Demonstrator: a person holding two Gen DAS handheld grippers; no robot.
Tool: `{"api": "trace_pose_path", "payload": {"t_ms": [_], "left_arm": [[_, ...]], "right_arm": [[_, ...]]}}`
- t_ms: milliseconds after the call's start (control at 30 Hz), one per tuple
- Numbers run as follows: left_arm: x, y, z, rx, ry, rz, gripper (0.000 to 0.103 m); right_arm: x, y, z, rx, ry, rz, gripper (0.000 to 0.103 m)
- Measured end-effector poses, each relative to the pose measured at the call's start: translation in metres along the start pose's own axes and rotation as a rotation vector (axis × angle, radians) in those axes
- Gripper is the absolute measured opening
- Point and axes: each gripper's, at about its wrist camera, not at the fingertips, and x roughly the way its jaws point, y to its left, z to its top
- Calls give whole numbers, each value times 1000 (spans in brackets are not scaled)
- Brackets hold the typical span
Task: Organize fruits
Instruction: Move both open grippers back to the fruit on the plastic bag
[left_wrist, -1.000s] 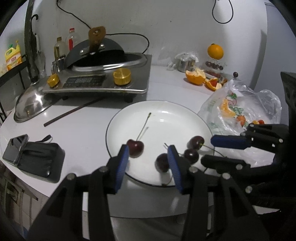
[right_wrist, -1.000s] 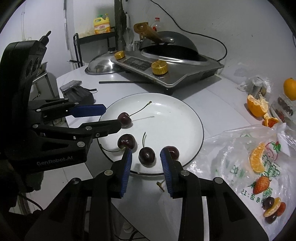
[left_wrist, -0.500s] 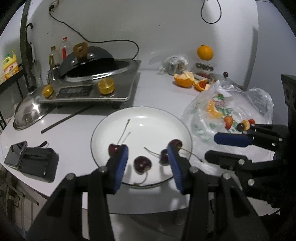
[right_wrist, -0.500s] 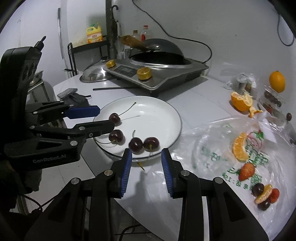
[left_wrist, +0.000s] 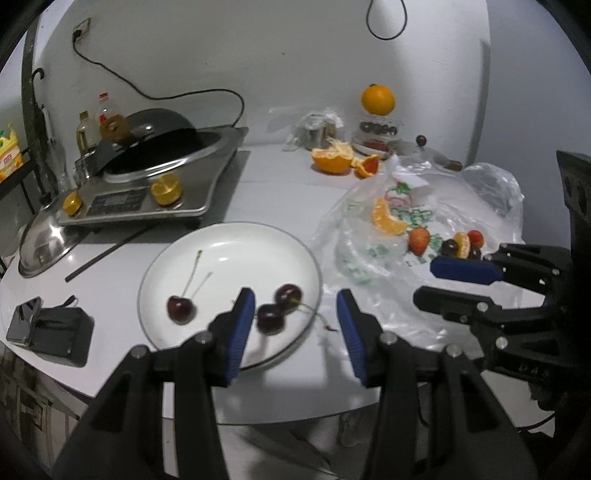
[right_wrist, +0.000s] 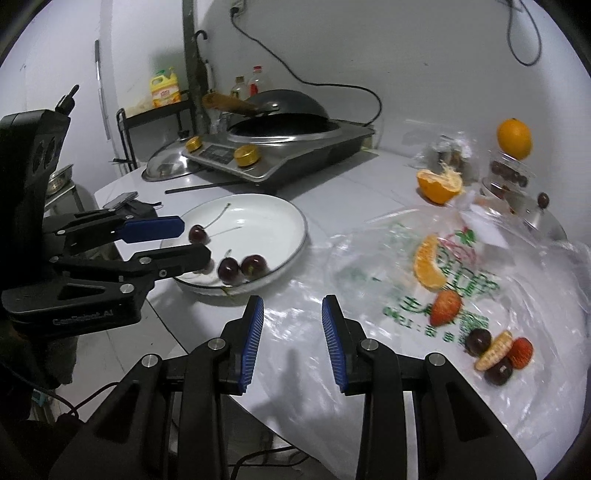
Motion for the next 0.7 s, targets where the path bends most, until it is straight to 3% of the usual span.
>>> {"api": "trace_pose_path", "payload": {"t_ms": [400,467,500,533,700], "left_arm": [[8,-47,10,52,26,-55,48],[11,-55,12,62,30,-64,57],[12,-57,13,62,30,-69,74],[13,-61,15,56,27,-80,81],[18,-78,20,66,33,-96,81]], "right_arm": [[-24,-46,-20,71,-26,-59,35],[-26,-53,-22,82,-28,-72,35],[-27,-57,-23,90,-29,-77,35],[-29,-61,-24,97,-31,-82,35],[-36,-82,-31,125,-35,-107,46]]}}
